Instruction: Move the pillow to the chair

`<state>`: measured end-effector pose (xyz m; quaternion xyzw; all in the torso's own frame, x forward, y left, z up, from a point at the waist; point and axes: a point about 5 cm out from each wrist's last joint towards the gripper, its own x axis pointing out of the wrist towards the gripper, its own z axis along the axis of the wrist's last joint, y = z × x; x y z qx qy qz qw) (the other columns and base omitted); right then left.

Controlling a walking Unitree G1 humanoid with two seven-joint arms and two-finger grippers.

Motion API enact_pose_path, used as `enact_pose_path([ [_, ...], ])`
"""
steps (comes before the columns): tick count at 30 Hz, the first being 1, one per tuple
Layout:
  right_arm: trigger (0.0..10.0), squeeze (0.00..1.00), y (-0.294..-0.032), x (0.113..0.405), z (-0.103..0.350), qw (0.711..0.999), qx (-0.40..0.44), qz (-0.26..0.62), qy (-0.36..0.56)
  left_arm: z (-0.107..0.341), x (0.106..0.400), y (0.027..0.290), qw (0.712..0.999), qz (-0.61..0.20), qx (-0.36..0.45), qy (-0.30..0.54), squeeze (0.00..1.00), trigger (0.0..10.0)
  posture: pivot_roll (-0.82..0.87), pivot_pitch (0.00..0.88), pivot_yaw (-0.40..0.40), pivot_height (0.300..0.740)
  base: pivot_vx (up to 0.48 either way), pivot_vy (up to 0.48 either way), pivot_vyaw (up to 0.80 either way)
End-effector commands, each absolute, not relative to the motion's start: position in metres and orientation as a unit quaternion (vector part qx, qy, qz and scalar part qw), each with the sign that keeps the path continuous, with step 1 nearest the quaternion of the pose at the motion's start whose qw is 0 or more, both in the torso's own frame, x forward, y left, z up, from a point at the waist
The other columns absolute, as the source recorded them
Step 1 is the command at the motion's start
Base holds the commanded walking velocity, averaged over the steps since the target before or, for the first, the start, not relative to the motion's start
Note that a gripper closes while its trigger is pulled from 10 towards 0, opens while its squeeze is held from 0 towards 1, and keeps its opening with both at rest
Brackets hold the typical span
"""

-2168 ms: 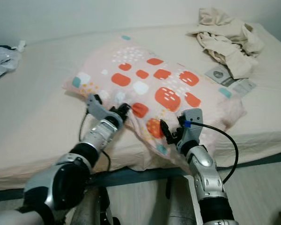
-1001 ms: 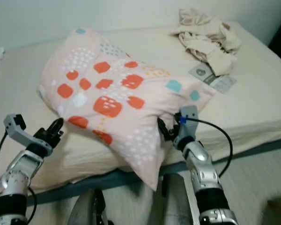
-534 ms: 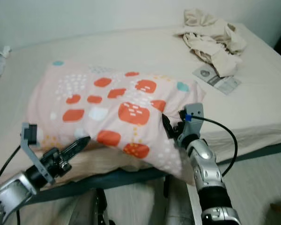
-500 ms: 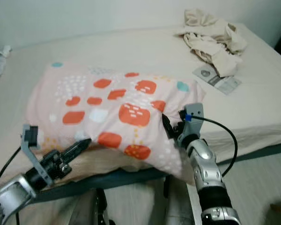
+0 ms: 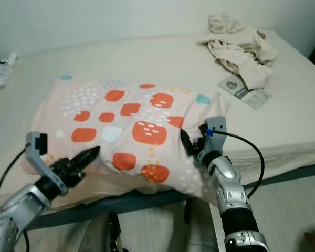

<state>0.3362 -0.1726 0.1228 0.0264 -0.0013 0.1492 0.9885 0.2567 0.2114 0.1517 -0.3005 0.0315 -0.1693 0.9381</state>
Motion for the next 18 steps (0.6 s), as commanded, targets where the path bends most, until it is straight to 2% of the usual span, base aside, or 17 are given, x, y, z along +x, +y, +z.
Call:
enact_pose_path([
  [1, 10.0, 0.00, -0.174, 0.333, 0.119, 0.989, 0.034, 0.146, 0.000, 0.147, 0.258, 0.221, 0.939, -0.139, -0.313, 0.032, 1.00, 10.0, -0.04, 0.172, 0.043, 0.592, 0.000, 0.000, 0.00],
  [2, 10.0, 0.00, -0.174, 0.333, 0.119, 0.989, 0.036, 0.144, -0.001, 0.148, 0.259, 0.222, 0.938, -0.136, -0.316, 0.029, 0.00, 10.0, -0.04, 0.172, 0.043, 0.592, 0.000, 0.000, 0.00],
  [6, 10.0, 0.00, -0.178, 0.332, 0.120, 0.989, 0.051, 0.138, -0.002, 0.148, 0.266, 0.235, 0.943, -0.095, -0.319, 0.017, 0.00, 10.0, -0.04, 0.165, 0.040, 0.592, 0.000, 0.000, 0.00],
  [7, 10.0, 0.00, -0.182, 0.328, 0.119, 0.990, 0.054, 0.132, 0.006, 0.144, 0.271, 0.247, 0.952, -0.050, -0.301, 0.020, 0.00, 10.0, -0.03, 0.160, 0.034, 0.592, 0.000, 0.000, 0.00],
  [8, 10.0, 0.00, -0.194, 0.321, 0.111, 0.993, 0.048, 0.103, 0.036, 0.134, 0.278, 0.266, 0.967, 0.024, -0.248, 0.042, 0.00, 10.0, -0.04, 0.158, 0.031, 0.592, 0.000, 0.000, 0.00],
  [12, 10.0, 0.00, -0.206, 0.316, 0.103, 0.995, 0.054, 0.059, 0.055, 0.130, 0.280, 0.274, 0.970, 0.049, -0.232, 0.043, 0.00, 10.0, -0.04, 0.157, 0.029, 0.592, 0.000, 0.000, 0.00],
  [15, 10.0, 0.00, -0.226, 0.310, 0.083, 0.989, 0.118, -0.021, 0.090, 0.128, 0.287, 0.281, 0.972, 0.080, -0.220, 0.036, 0.00, 10.0, -0.04, 0.155, 0.026, 0.592, 0.000, 0.000, 0.00],
  [17, 10.0, 0.01, -0.227, 0.310, 0.073, 0.981, 0.161, -0.033, 0.103, 0.131, 0.291, 0.281, 0.975, 0.091, -0.203, 0.027, 0.00, 10.0, -0.04, 0.148, 0.022, 0.592, 0.000, 0.000, 0.00],
  [18, 10.0, 0.06, -0.224, 0.311, 0.071, 0.980, 0.166, -0.031, 0.106, 0.131, 0.293, 0.282, 0.976, 0.097, -0.194, 0.027, 0.00, 10.0, -0.04, 0.144, 0.018, 0.592, 0.000, 0.000, 0.00],
])
